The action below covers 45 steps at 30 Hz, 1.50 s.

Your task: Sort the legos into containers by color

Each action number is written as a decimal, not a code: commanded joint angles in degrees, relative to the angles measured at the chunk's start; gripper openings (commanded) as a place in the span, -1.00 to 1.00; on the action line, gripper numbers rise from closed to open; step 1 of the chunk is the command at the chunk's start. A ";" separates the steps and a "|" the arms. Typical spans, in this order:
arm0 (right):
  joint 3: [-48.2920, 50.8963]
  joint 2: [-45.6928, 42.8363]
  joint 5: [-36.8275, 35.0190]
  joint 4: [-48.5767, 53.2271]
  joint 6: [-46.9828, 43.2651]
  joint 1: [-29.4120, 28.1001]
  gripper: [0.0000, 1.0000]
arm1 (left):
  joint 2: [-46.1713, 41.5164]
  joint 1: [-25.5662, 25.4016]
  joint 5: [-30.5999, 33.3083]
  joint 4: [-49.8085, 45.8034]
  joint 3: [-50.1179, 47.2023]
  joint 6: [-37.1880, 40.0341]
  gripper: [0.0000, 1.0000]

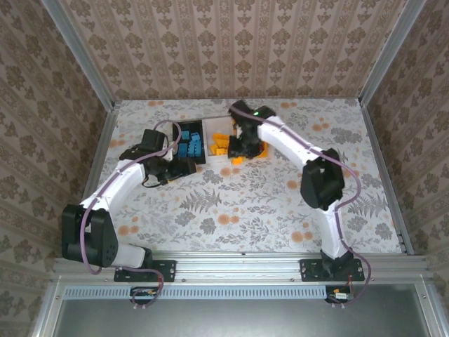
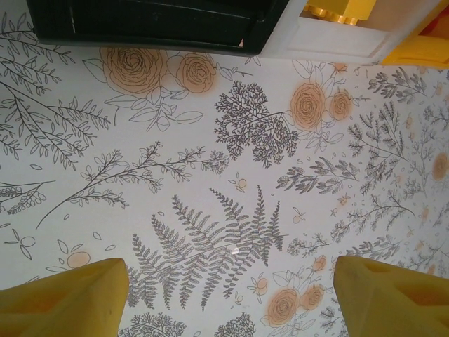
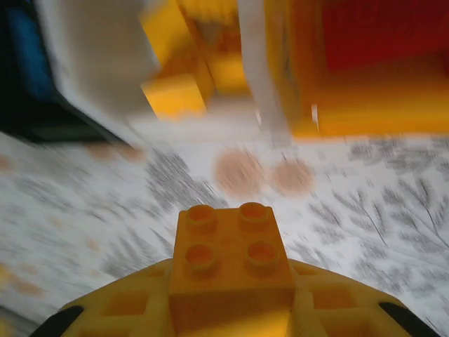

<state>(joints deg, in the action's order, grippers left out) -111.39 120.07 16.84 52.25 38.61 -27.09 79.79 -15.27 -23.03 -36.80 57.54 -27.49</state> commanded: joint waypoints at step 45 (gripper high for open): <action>-24.51 23.75 14.10 -17.20 25.34 3.62 0.17 | -2.45 0.92 -2.02 -2.87 0.25 0.32 0.62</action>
<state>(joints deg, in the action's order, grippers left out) -136.14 144.51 28.58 34.41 63.44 -23.81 77.82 -14.57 -24.10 -39.40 57.49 -27.27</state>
